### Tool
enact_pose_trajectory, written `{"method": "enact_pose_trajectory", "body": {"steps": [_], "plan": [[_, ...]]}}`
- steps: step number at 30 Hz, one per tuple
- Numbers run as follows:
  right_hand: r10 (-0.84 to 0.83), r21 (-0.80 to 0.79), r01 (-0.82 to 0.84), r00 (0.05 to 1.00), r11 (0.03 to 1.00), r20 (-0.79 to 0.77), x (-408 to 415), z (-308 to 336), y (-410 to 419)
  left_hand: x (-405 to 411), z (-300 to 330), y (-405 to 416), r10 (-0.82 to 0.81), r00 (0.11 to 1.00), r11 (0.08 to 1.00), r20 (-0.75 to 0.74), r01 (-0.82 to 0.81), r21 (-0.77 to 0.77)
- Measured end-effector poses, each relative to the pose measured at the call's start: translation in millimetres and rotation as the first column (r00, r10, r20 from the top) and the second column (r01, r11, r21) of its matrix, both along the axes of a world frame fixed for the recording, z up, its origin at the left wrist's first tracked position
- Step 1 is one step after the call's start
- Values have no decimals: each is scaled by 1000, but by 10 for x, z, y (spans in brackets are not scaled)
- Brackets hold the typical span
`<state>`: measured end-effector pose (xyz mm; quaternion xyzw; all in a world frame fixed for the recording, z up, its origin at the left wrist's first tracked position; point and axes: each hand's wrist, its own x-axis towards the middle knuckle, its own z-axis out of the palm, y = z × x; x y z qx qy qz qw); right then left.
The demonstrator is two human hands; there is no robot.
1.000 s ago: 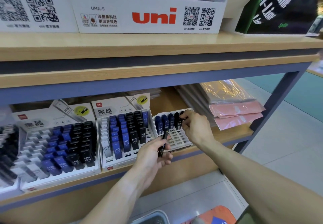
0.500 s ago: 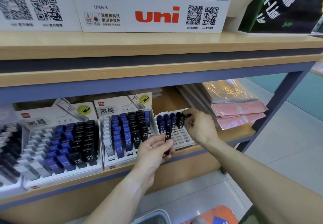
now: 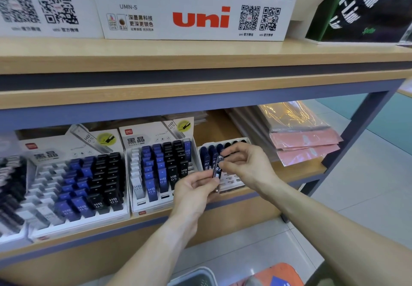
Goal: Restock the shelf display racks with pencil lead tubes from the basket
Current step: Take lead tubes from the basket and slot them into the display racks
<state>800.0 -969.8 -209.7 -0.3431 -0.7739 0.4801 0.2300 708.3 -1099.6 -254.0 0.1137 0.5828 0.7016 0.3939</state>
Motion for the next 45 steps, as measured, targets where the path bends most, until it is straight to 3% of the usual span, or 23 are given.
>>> {"method": "enact_pose_trajectory", "body": {"steps": [5,9,13,16,19,21,24,30,42,45], "plan": [[-118,176,102,990,979,83,-32,-22,-118,7,-2,-13,1,989,999,-150,-7,-41],[-229,168,219,973,961,41,-5,27,55,18,26,9,-37,962,998,-269,24,-50],[-403,222,399,915,890,-29,83,10,342,-10,-43,38,-125,859,986,-497,50,-162],[-447,270,443,893,855,-48,96,-78,458,-38,-114,35,-222,611,969,-760,56,-239],[-462,313,453,886,835,-49,47,-163,517,-78,-236,70,-274,220,962,-936,54,-268],[-466,328,455,884,828,-50,12,-207,541,-88,-331,110,-358,-11,933,-933,28,-359],[-463,329,454,885,828,-55,-22,-260,563,-76,-383,135,-491,-177,869,-853,-29,-494],[-448,384,417,894,824,-9,-68,-302,585,-50,-372,135,-505,-295,857,-811,-59,-512],[-351,518,268,934,813,68,-89,-350,565,-80,-352,111,-533,-268,841,-803,-63,-537],[-320,559,192,937,807,140,-99,-395,536,-71,-336,113,-532,-300,839,-792,-61,-541]]}}
